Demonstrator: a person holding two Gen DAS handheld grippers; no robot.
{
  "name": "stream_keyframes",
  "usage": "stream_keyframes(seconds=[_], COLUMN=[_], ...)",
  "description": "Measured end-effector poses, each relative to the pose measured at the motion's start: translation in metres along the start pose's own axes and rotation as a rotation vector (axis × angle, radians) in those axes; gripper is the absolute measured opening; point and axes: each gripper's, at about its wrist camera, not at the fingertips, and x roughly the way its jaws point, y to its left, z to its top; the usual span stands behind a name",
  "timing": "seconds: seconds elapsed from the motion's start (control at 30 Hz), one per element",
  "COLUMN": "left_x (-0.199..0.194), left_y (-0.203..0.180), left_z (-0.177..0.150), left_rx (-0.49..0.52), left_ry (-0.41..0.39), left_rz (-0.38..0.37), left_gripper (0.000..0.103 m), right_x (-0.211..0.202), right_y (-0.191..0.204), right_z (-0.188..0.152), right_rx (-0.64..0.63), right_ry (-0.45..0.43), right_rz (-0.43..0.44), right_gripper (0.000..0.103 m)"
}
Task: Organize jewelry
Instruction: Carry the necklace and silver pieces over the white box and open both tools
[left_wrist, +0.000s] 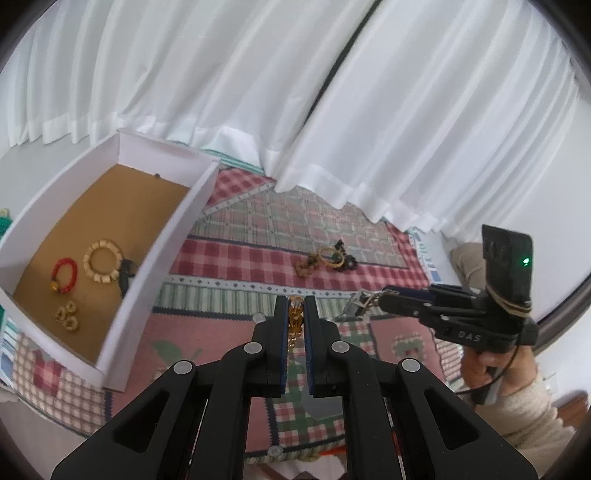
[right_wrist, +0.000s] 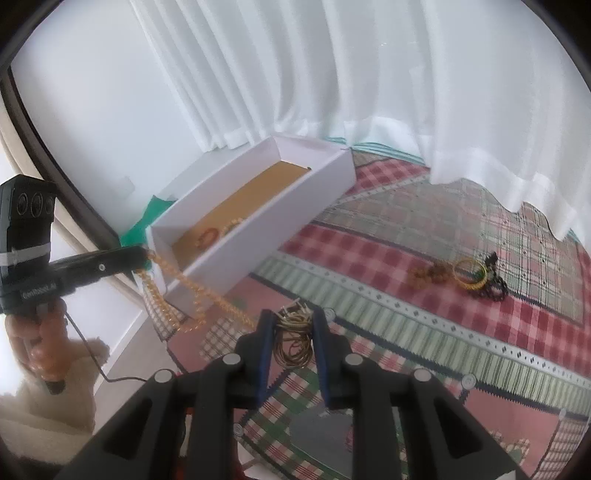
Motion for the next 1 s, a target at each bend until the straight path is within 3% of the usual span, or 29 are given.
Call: stream_keyframes(seconds=[0.23,0.57,0.77,1.0], left_x=[-0.047,-0.079,-0.056,-0.001], left_y=[0.029,0.102,0.161,0.226], left_z=[0.025,0.073,0.111,0.143], left_rx=[-0.014,-0.085,-0.129,-0.177], left_ry=[-0.077,-0.184,-0.183,-0.144], left_rz=[0.047,0.203,0.287,0.366], left_gripper=[0.006,0.006,0.006,0.006], right_x=[0.007,0.042,0.09,0.17], right_y=[0.027,0.086,0.117,0.124], right_z=[0.03,0.109,0.159,0.206], right_rx=[-0.055,-0.157,-0.194,-0.2], right_ry=[-0.005,-0.057,-0.062,0.006], right_rz=[0.034,0.106,0.136,0.08], right_gripper=[0.021,0.021,0.021,0.021])
